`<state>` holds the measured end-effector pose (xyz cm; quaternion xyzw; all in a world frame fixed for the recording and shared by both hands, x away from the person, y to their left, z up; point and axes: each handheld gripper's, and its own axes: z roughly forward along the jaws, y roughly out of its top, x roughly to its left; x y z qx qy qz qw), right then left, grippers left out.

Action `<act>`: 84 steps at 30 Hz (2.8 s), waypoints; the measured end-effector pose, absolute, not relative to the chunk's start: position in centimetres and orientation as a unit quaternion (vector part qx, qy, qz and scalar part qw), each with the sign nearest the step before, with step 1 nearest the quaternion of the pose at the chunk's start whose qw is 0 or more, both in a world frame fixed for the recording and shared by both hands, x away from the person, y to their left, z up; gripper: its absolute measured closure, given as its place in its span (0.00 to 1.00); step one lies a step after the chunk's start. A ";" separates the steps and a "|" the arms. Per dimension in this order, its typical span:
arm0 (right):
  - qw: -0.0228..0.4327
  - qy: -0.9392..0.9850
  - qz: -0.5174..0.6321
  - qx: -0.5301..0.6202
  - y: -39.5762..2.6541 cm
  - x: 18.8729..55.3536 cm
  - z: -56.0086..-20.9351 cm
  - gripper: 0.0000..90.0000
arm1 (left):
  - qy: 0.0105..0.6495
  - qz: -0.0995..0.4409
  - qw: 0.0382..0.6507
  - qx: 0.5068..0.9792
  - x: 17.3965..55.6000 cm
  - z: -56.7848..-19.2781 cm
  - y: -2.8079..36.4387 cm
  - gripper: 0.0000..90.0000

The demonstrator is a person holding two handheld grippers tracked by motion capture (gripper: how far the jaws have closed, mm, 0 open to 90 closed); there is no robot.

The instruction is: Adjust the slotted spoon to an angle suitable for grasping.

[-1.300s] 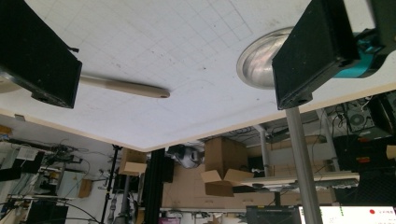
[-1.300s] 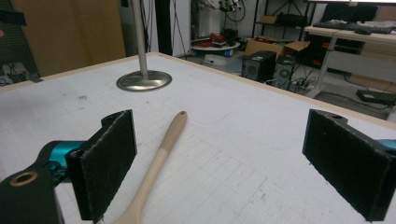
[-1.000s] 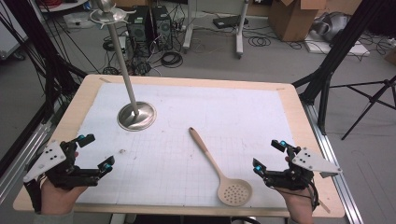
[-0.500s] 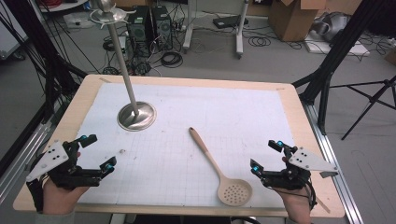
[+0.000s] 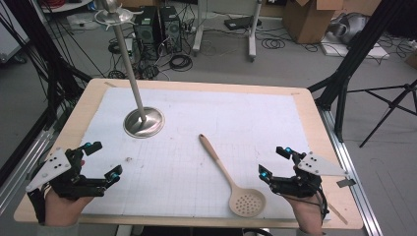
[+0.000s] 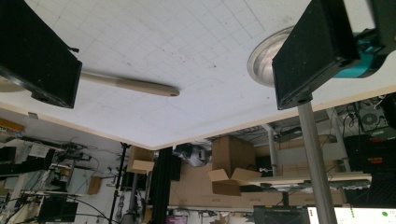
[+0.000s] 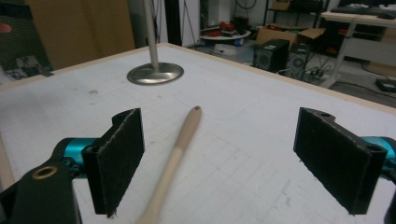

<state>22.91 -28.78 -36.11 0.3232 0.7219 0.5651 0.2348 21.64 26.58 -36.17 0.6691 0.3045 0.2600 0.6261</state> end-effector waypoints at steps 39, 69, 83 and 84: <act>0.164 0.781 0.517 0.310 -23.5 26.9 -37.3 0.67 | 0.307 0.254 0.620 0.676 21.6 -36.7 26.3 0.02; 0.150 0.803 0.476 0.326 -21.3 30.3 -38.3 1.00 | 0.308 0.248 0.621 0.676 21.8 -37.0 26.2 0.02; 0.159 0.803 0.465 0.338 -20.0 32.0 -39.2 1.00 | 0.309 0.245 0.622 0.676 21.9 -37.2 26.3 0.02; 0.155 0.807 0.459 0.337 -19.8 32.2 -39.5 1.00 | 0.309 0.244 0.622 0.677 22.0 -37.2 26.2 0.02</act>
